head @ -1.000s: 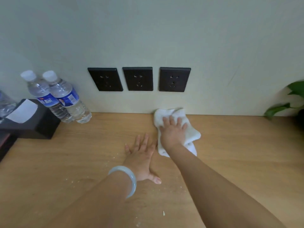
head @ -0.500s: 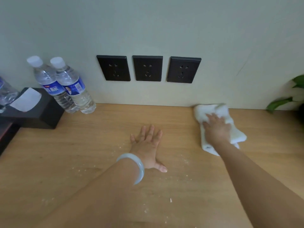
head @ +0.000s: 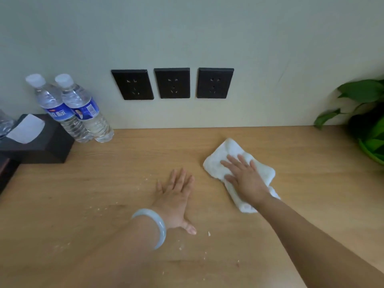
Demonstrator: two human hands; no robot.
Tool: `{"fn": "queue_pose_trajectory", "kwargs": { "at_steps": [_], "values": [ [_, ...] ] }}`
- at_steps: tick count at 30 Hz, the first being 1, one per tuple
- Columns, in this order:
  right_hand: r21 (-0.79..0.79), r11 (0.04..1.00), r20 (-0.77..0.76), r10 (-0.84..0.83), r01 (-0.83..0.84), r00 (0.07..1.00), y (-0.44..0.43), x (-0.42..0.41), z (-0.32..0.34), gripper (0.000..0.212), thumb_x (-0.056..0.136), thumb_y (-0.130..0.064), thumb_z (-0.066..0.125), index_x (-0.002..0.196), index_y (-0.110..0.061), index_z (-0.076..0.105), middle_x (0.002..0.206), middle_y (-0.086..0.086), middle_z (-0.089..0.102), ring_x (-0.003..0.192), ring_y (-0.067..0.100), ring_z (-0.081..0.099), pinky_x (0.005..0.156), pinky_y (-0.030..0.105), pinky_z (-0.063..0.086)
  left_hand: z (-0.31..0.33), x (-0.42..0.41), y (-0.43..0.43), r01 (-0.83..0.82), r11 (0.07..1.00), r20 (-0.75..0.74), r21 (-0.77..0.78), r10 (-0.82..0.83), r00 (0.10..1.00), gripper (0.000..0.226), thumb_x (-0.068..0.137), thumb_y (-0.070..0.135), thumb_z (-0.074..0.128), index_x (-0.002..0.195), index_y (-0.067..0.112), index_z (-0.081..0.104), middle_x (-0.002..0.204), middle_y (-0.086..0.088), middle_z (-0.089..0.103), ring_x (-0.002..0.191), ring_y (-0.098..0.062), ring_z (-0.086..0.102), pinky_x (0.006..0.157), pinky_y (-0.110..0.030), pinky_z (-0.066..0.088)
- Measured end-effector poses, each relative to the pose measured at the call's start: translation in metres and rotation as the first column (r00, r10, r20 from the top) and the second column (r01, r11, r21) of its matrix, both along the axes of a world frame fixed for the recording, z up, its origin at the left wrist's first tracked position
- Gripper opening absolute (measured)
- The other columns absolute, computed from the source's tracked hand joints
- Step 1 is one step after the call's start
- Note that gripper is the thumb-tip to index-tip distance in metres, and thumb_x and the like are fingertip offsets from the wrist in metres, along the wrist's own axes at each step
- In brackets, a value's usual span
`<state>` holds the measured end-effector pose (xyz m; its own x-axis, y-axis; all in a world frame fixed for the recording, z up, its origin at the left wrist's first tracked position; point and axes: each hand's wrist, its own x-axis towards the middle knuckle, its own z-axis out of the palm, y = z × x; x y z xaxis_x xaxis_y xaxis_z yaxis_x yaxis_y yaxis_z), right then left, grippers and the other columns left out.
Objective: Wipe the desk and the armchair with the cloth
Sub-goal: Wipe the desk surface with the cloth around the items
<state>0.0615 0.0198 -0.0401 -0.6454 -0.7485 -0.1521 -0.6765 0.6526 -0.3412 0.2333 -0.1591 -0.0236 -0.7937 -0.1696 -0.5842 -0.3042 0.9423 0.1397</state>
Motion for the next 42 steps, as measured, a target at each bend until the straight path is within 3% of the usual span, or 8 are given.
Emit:
{"fn": "queue_pose_trajectory", "kwargs": {
  "at_steps": [3, 9, 17, 24, 31, 36, 39, 42],
  "values": [
    [0.016, 0.99, 0.048, -0.143, 0.142, 0.989, -0.02, -0.004, 0.003, 0.045, 0.102, -0.034, 0.034, 0.147, -0.035, 0.03, 0.16, -0.008, 0.017, 0.149, 0.021, 0.002, 0.119, 0.045, -0.002, 0.0, -0.001, -0.001, 0.009, 1.0, 0.024, -0.024, -0.009, 1.0, 0.147, 0.054, 0.072, 0.076, 0.145, 0.029, -0.032, 0.146, 0.003, -0.048, 0.137, -0.024, -0.04, 0.113, -0.065, -0.007],
    [-0.063, 0.998, -0.07, 0.01, -0.014, 0.998, 0.053, 0.147, -0.012, 0.046, 0.095, -0.04, 0.032, 0.139, -0.033, 0.045, 0.149, -0.005, 0.042, 0.142, 0.026, 0.03, 0.114, 0.048, 0.017, 0.005, -0.003, 0.0, -0.004, 1.0, 0.019, -0.004, 0.004, 1.0, 0.148, 0.054, 0.069, 0.079, 0.148, 0.027, -0.026, 0.15, 0.001, -0.043, 0.14, -0.026, -0.037, 0.113, -0.065, -0.006],
    [0.029, 0.973, 0.039, -0.23, 0.229, 0.972, 0.027, 0.079, -0.002, 0.045, 0.102, -0.035, 0.03, 0.147, -0.034, 0.028, 0.161, -0.008, 0.014, 0.149, 0.019, 0.0, 0.119, 0.045, -0.004, 0.005, 0.042, 0.031, 0.002, 0.997, 0.001, -0.077, -0.002, 1.0, 0.138, 0.057, 0.076, 0.071, 0.15, 0.031, -0.02, 0.154, 0.001, -0.038, 0.143, -0.027, -0.031, 0.113, -0.066, -0.006],
    [-0.067, 0.996, 0.004, 0.061, -0.061, 0.998, 0.098, 0.21, -0.011, 0.052, 0.095, -0.042, 0.019, 0.144, -0.034, 0.033, 0.158, -0.005, 0.024, 0.148, 0.022, 0.01, 0.119, 0.043, -0.003, -0.001, 0.083, 0.038, 0.035, 0.999, 0.041, -0.041, -0.033, 0.999, 0.147, 0.052, 0.071, 0.078, 0.146, 0.034, -0.028, 0.145, 0.007, -0.048, 0.14, -0.026, -0.036, 0.115, -0.065, 0.002],
    [0.069, 0.886, -0.05, -0.457, 0.459, 0.888, 0.123, 0.151, -0.004, 0.046, 0.102, -0.033, 0.028, 0.147, -0.031, 0.026, 0.16, -0.001, 0.015, 0.147, 0.024, 0.008, 0.118, 0.045, 0.008, 0.003, 0.078, 0.038, 0.033, 0.998, 0.093, -0.044, -0.029, 0.995, 0.146, 0.052, 0.069, 0.08, 0.147, 0.036, -0.026, 0.148, 0.006, -0.046, 0.141, -0.027, -0.034, 0.113, -0.068, 0.004],
    [-0.032, 0.987, -0.094, -0.162, 0.159, 0.982, 0.063, 0.27, -0.014, 0.05, 0.097, -0.029, 0.031, 0.146, -0.024, 0.034, 0.158, 0.008, 0.023, 0.146, 0.037, 0.013, 0.118, 0.056, 0.004, 0.005, 0.079, 0.04, 0.024, 0.999, 0.078, -0.046, -0.02, 0.997, 0.145, 0.053, 0.067, 0.081, 0.147, 0.037, -0.024, 0.151, 0.006, -0.042, 0.142, -0.026, -0.032, 0.114, -0.066, 0.005],
    [-0.055, 0.998, -0.057, -0.039, 0.036, 0.998, 0.108, 0.249, -0.01, 0.048, 0.102, -0.031, 0.03, 0.15, -0.029, 0.024, 0.161, 0.0, 0.009, 0.149, 0.027, -0.003, 0.116, 0.042, -0.016, 0.003, 0.079, 0.039, 0.026, 0.999, 0.078, -0.047, -0.022, 0.997, 0.145, 0.052, 0.069, 0.08, 0.147, 0.038, -0.025, 0.15, 0.007, -0.043, 0.142, -0.025, -0.032, 0.114, -0.066, 0.004],
    [-0.086, 0.944, -0.058, -0.323, 0.318, 0.945, 0.194, 0.184, -0.007, 0.044, 0.101, -0.03, 0.038, 0.145, -0.029, 0.036, 0.159, 0.0, 0.023, 0.148, 0.025, 0.01, 0.121, 0.043, 0.001, 0.002, 0.08, 0.036, 0.034, 0.998, 0.089, -0.053, -0.029, 0.996, 0.144, 0.053, 0.073, 0.078, 0.145, 0.038, -0.027, 0.148, 0.007, -0.045, 0.142, -0.025, -0.033, 0.114, -0.065, 0.003]
  ]
}}
